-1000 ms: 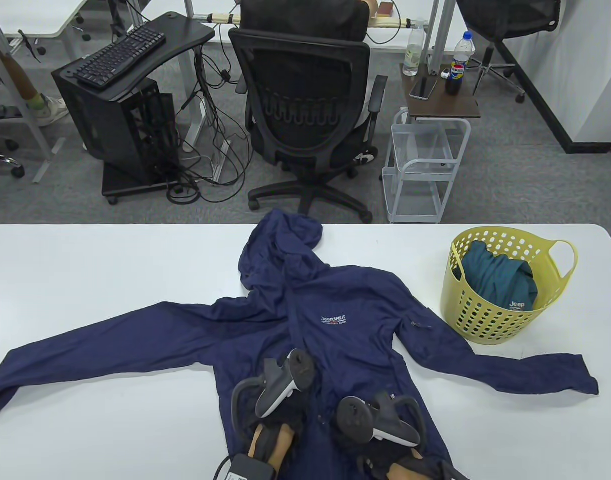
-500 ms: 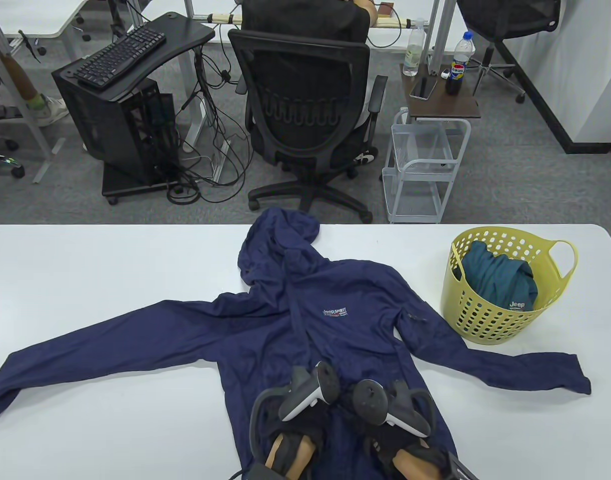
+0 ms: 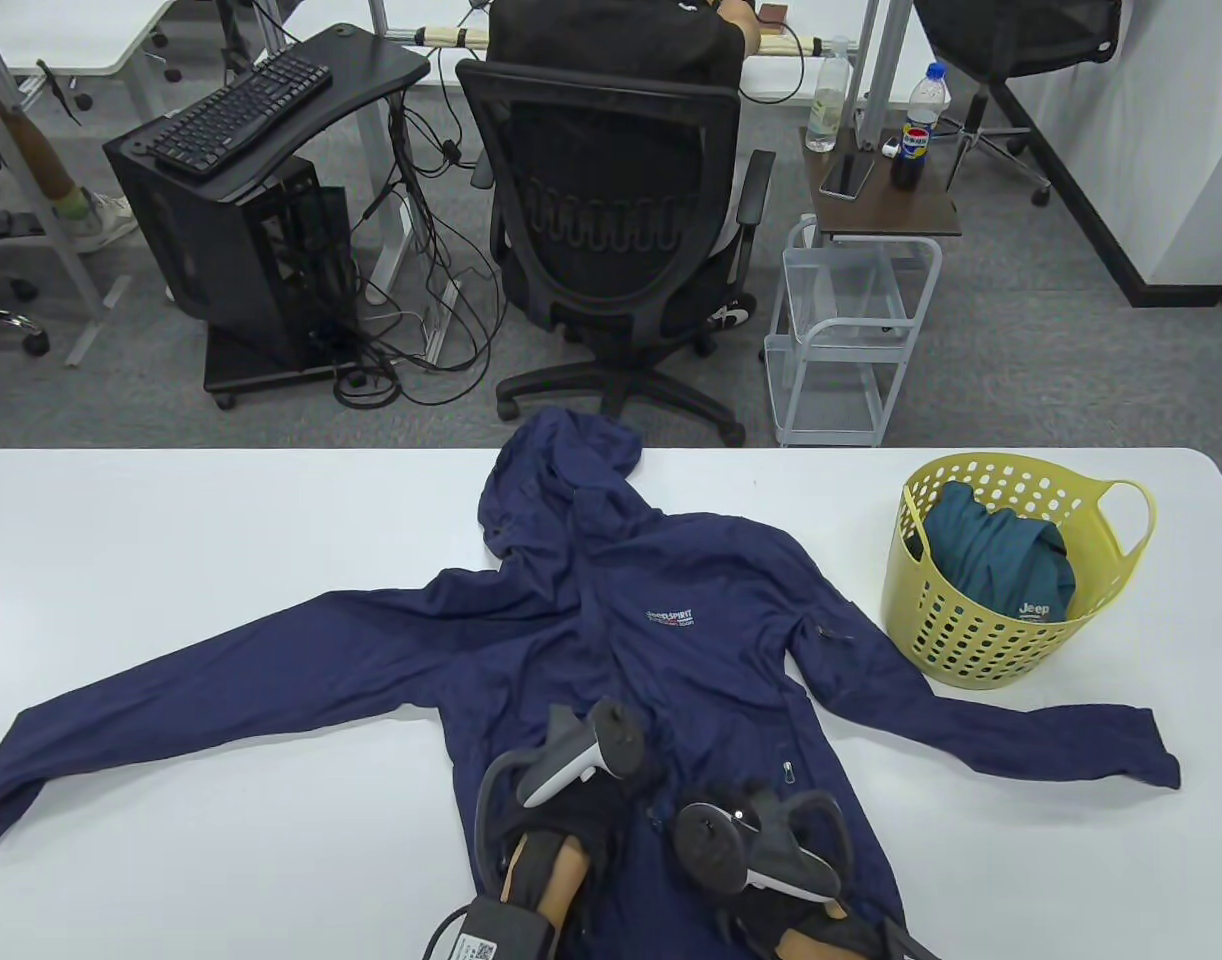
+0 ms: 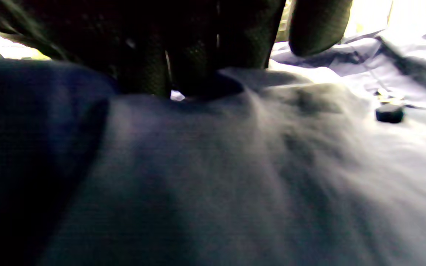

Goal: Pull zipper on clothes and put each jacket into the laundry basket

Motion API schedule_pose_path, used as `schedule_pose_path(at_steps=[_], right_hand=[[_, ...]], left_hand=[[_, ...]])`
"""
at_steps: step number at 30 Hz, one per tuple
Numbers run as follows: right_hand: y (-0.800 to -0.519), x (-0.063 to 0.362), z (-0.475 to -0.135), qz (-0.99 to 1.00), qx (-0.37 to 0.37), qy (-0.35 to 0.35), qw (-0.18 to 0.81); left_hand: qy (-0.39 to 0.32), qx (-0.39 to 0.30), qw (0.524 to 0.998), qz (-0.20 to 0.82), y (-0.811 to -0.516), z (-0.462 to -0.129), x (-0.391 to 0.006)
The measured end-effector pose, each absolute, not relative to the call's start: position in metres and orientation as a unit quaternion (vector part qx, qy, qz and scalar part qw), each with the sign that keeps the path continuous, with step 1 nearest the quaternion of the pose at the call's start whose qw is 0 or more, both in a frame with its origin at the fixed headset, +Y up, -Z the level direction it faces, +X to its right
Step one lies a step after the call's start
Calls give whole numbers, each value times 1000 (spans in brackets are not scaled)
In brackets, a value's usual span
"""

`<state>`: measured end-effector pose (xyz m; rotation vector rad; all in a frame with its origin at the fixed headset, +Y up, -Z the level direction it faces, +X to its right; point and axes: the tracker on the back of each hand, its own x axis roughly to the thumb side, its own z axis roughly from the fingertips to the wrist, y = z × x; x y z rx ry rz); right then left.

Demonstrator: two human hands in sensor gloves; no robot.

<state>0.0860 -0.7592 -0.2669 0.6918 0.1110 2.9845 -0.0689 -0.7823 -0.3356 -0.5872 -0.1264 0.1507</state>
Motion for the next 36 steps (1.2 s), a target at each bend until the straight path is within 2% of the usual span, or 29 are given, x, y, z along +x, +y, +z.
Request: schedule_pose_path(at_steps=[6,13,17,20,26,31,36], right_hand=[[-754,76,-255,961,272,45,37],[-752,68,-245,949,309,52,30],[-759,72,-252,954,283,96,39],[-761,78,-260,959,258,103,61],[-769,101,-286,974,181,100,96],[-773,120,-297,976,144,102,127],[-769,117,-291,979,165,74,98]], left_hand=[[-58,-270,954,113,-793,-348,-80],[-36,-242,966,80,-792,-346,-78],[-36,-213,975,53,-787,-341,-75],[-41,-195,979,38,-779,-336,-74],[-75,-146,983,81,-755,-319,-62],[-107,-197,973,50,-764,-313,-40],[-91,-243,965,40,-777,-319,-40]])
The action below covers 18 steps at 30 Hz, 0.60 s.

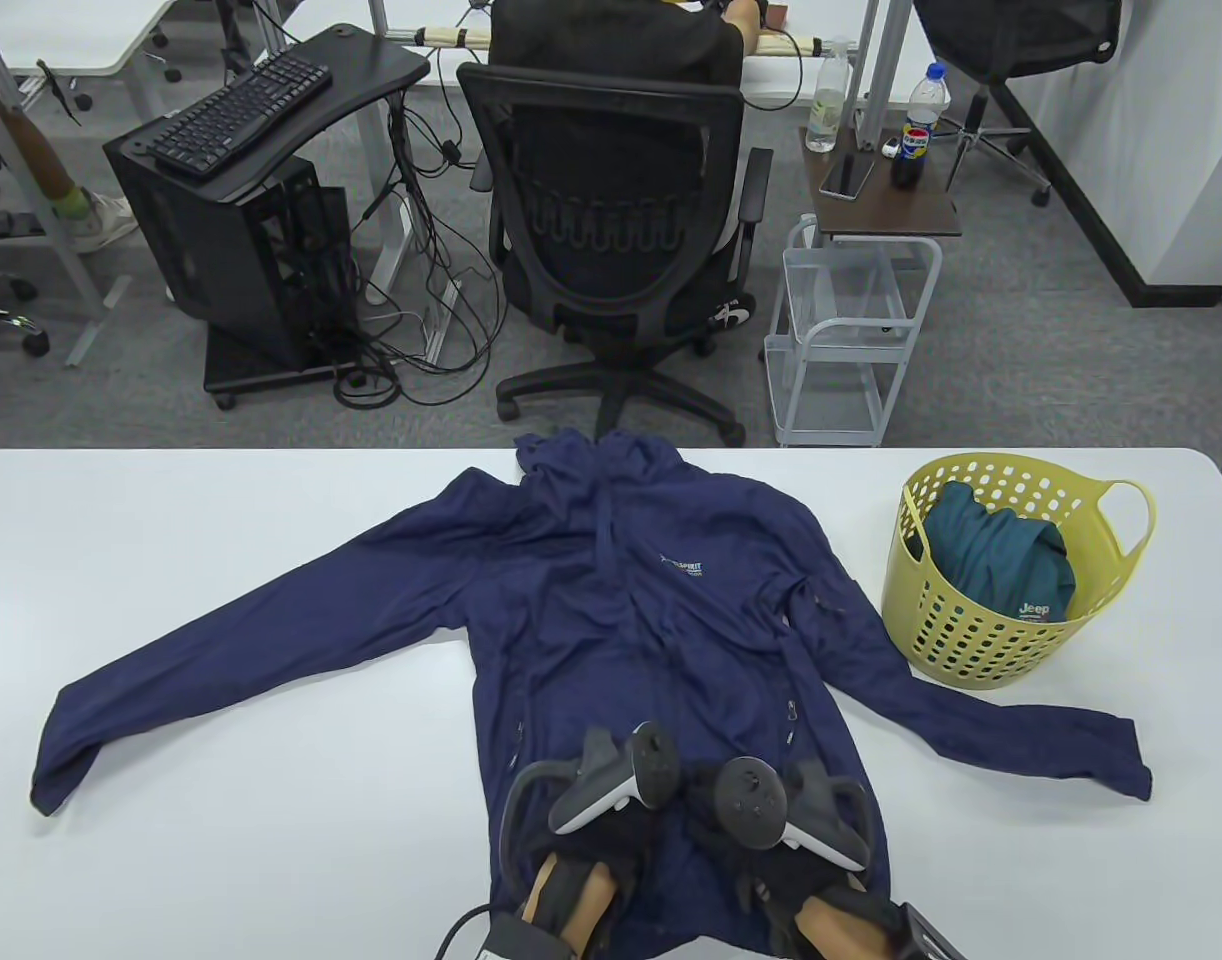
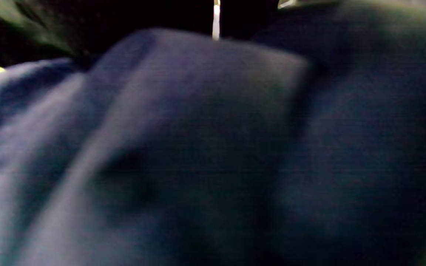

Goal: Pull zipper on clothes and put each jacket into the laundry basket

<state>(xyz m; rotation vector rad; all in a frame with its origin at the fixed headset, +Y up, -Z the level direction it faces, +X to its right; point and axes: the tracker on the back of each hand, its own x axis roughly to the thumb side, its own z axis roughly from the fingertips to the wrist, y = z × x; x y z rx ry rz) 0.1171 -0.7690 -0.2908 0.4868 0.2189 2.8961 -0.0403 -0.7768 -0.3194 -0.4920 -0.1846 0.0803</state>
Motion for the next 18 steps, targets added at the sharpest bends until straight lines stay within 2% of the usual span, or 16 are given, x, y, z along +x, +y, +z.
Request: schedule_pose_path(at_steps=[9,14,18], right_hand=[[-754,83,-260,957,274,47,78],[-752,67,-245,929,344,86,108],[-751,63,-241,917,364,106,121]], left_hand=[[-49,-259,962,68,-787,-336,-69],[-17,-246,967,70,-791,-343,-87],[-15,-244,966,79,-792,-345,-94]])
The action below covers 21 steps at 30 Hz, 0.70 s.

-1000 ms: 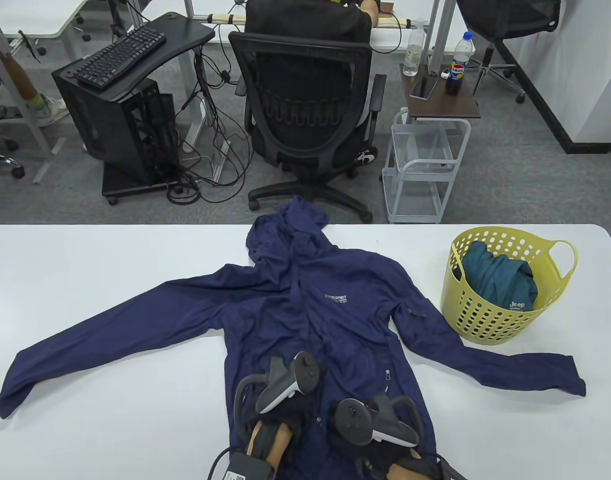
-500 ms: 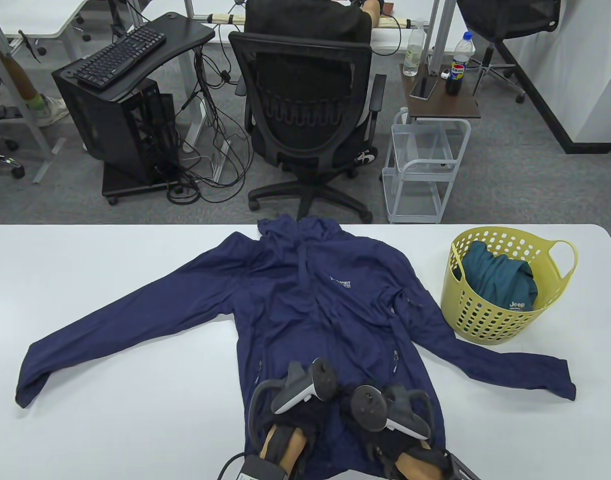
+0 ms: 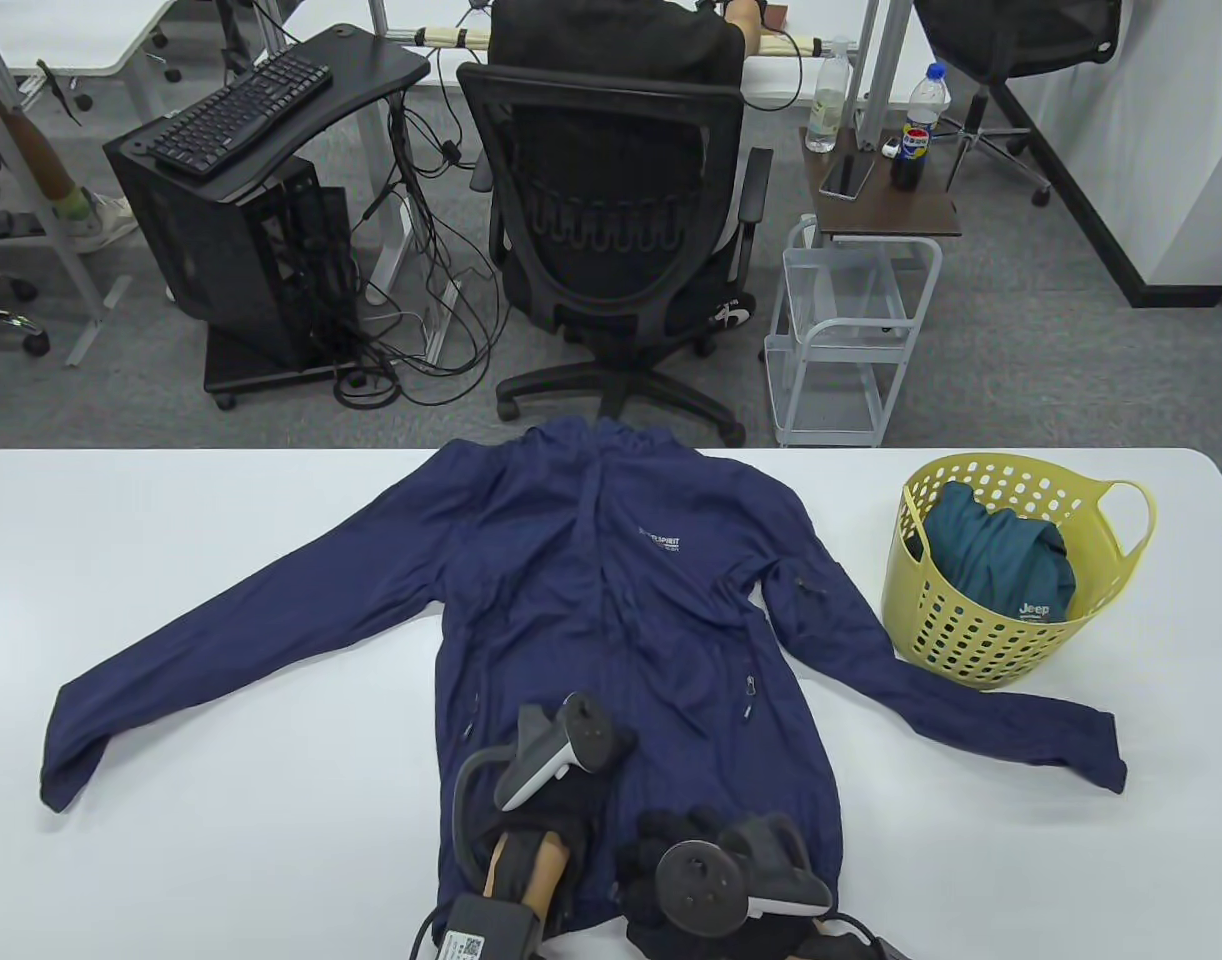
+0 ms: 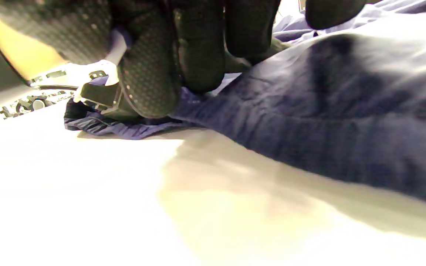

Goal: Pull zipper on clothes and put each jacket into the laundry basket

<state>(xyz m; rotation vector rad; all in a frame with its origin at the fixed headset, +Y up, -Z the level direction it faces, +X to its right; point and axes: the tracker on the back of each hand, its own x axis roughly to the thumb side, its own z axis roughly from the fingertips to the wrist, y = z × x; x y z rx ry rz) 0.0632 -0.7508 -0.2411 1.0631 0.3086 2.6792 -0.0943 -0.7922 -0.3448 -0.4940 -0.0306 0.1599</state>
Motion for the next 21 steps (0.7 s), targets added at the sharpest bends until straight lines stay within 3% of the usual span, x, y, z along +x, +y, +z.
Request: schedule_pose_path(at_steps=[3,7,11,18,21], right_hand=[[-754,68,-243,892,389,161,163],[-751,77,-249,899,370,168,163],[-749,100,-268,925,292,115,216],[-743,168,-299,948,133,55,284],[-743,194,-306,949,78,38,303]], left_hand=[[-6,-235,970,57,-793,-345,-94],[-10,-232,971,60,-793,-346,-92],[-33,-255,965,56,-783,-341,-88],[-87,-367,925,52,-764,-309,-69],[-93,-361,927,34,-756,-299,-62]])
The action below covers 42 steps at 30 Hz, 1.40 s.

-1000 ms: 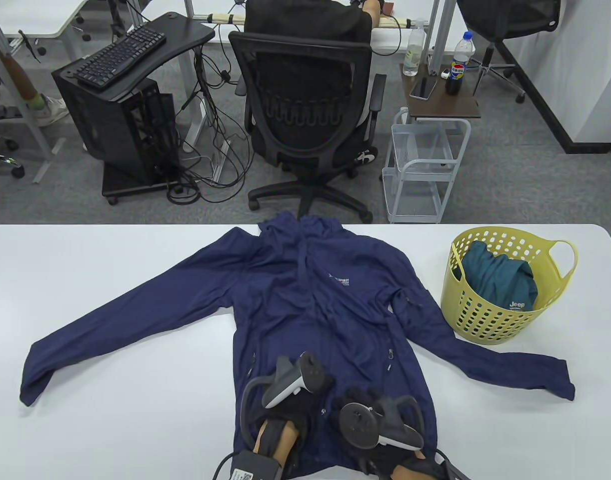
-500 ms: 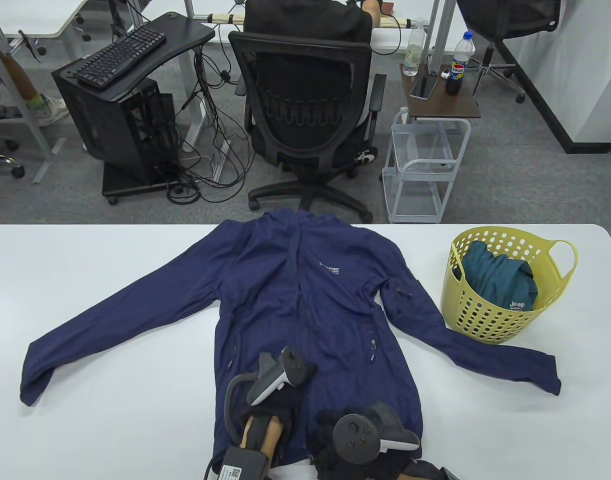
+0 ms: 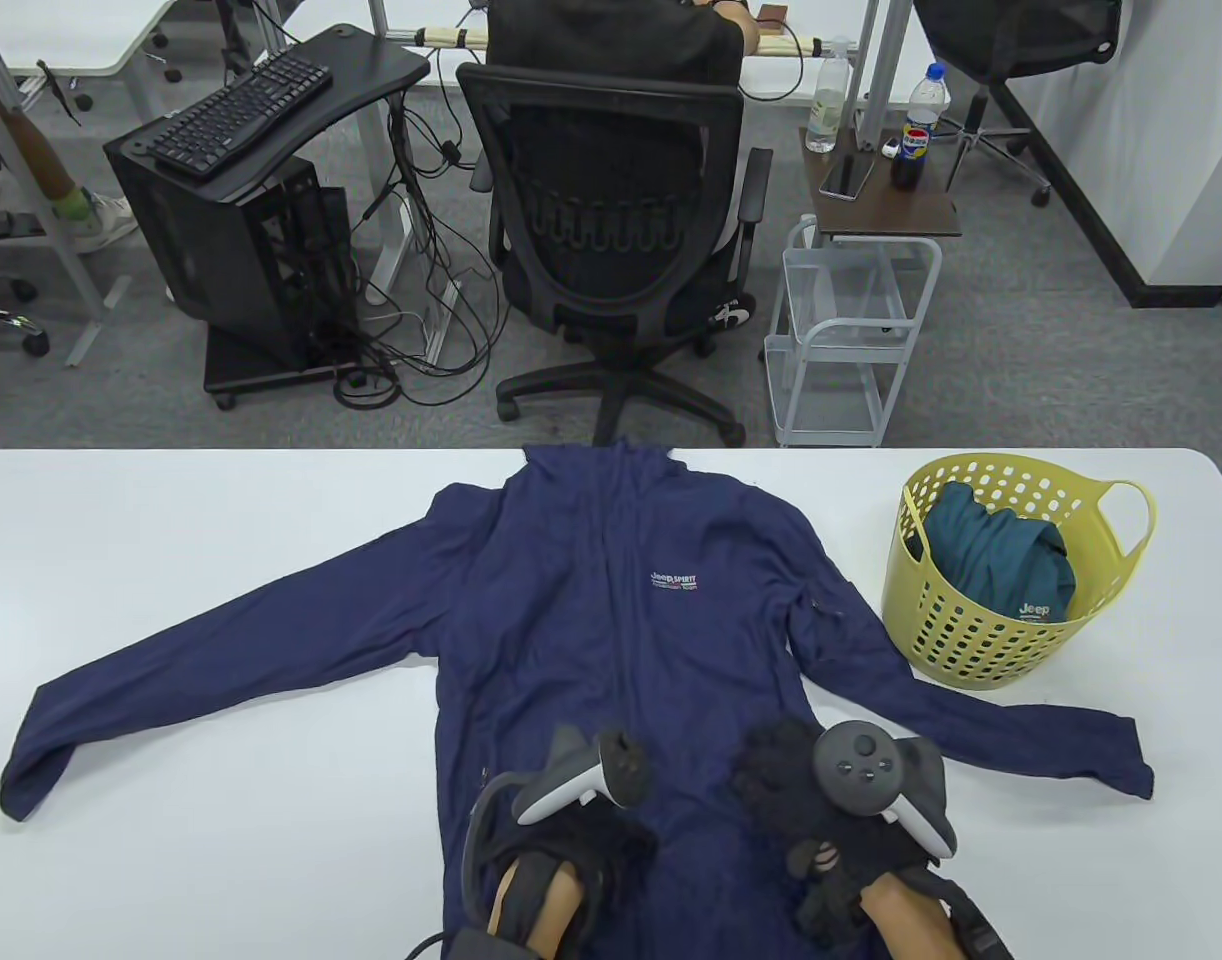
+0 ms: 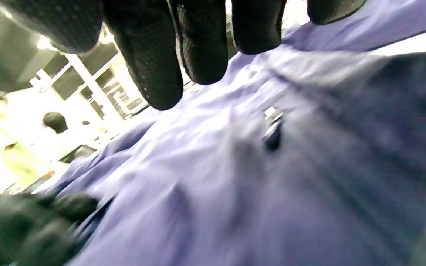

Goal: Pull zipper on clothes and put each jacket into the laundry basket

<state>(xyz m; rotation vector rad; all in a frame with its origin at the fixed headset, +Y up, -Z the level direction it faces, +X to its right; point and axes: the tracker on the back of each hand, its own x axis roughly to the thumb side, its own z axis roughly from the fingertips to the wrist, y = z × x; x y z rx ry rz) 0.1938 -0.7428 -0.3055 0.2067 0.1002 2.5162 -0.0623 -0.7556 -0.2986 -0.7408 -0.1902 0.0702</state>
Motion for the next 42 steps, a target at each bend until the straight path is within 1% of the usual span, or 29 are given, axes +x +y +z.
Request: schedule_pose_path(at_steps=[2,4,5,7,9,10,11,14,17,20,22,24,27,30,33,38,40,42], right_hand=[[-741,209,-308,952,40,22,304],[-739,229,-312,957,-16,8,291],[-739,235,-313,958,-30,5,284],[-739,254,-315,961,-74,-5,265],[-741,269,-317,963,-117,3,244],[-742,273,-318,963,-131,6,237],[-744,281,-320,961,-154,15,227],[-753,293,-324,956,-192,49,217],[-761,297,-327,952,-206,77,212],[-767,300,-330,949,-215,94,209],[-771,302,-332,946,-218,108,214],[-774,303,-333,945,-220,115,213],[-775,304,-334,944,-220,125,214],[-773,304,-333,944,-217,123,213],[-770,303,-331,946,-211,121,212],[-764,296,-328,952,-197,116,206],[-762,291,-326,955,-191,118,193],[-761,288,-325,957,-188,120,184]], left_hand=[[-79,-349,933,37,-749,-299,-65],[-31,-312,947,73,-739,-308,-83],[-11,-297,952,81,-736,-312,-91],[77,-233,963,109,-722,-326,-124],[150,-184,962,136,-714,-338,-160],[171,-175,960,137,-713,-342,-172],[210,-168,955,129,-713,-351,-196],[274,-176,941,96,-725,-370,-250],[293,-189,932,96,-749,-385,-291],[296,-188,930,107,-768,-394,-315],[287,-196,932,104,-778,-401,-325],[293,-213,927,100,-783,-405,-333],[302,-222,918,125,-786,-410,-339],[304,-230,916,128,-787,-411,-341],[302,-206,926,98,-781,-409,-337],[267,-178,945,62,-770,-397,-318],[266,-189,944,41,-766,-388,-309],[283,-191,940,-8,-760,-376,-301]])
